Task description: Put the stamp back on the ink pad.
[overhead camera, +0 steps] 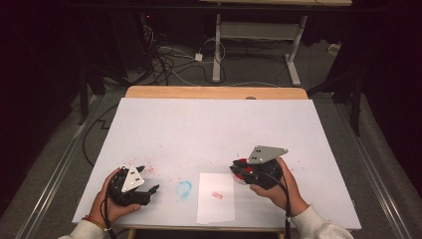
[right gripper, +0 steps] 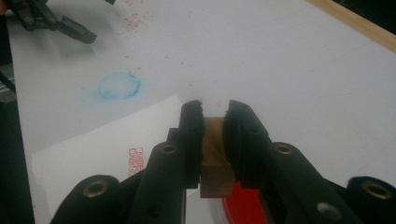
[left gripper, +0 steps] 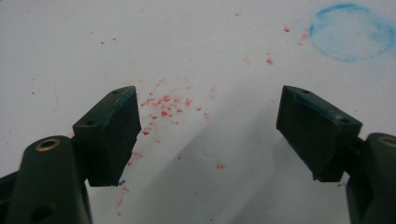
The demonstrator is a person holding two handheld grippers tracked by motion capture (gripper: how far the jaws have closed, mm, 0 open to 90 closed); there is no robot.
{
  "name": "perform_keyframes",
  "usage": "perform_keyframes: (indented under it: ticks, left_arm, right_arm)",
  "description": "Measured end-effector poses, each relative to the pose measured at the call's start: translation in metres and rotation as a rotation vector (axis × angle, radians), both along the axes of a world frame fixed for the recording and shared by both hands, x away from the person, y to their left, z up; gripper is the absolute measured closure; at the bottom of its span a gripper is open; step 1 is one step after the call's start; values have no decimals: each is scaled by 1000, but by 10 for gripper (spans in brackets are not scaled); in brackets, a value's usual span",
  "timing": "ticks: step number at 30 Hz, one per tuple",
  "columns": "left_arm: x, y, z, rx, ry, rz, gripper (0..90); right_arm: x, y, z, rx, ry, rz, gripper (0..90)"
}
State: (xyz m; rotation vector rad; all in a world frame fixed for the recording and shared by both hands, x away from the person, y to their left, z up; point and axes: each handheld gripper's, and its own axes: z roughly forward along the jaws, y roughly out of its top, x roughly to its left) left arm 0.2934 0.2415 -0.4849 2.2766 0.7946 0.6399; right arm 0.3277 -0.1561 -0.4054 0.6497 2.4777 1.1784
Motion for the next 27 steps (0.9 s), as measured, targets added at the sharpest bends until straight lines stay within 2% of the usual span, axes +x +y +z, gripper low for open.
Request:
perform_keyframes:
  ticks: [7,11,12,13,16,21,27]
  left_arm:
    - [-3,1,0,10,0,3,209]
    - [-2,2,1,16,-13,0,209]
    - [-3,1,1,12,-2,3,209]
    - [-3,0,0,12,-3,2,208]
    - [-3,-2,0,21,-3,-5,209]
    - [-4,0,1,20,-7,-4,208]
    - [-5,-1,1,24,-7,-10,208]
  right_arm:
    - [9,-14,5,17,-23,-60,761]
    - [16,-20,1,12,-24,-93,762]
    - [17,-21,0,19,-18,-98,761]
    - [19,-21,-2,22,-12,-102,761]
    - [23,-21,-12,-12,-17,-118,761]
    - [30,-20,-29,-26,20,-121,761]
    - [34,-15,-46,-72,47,-116,761]
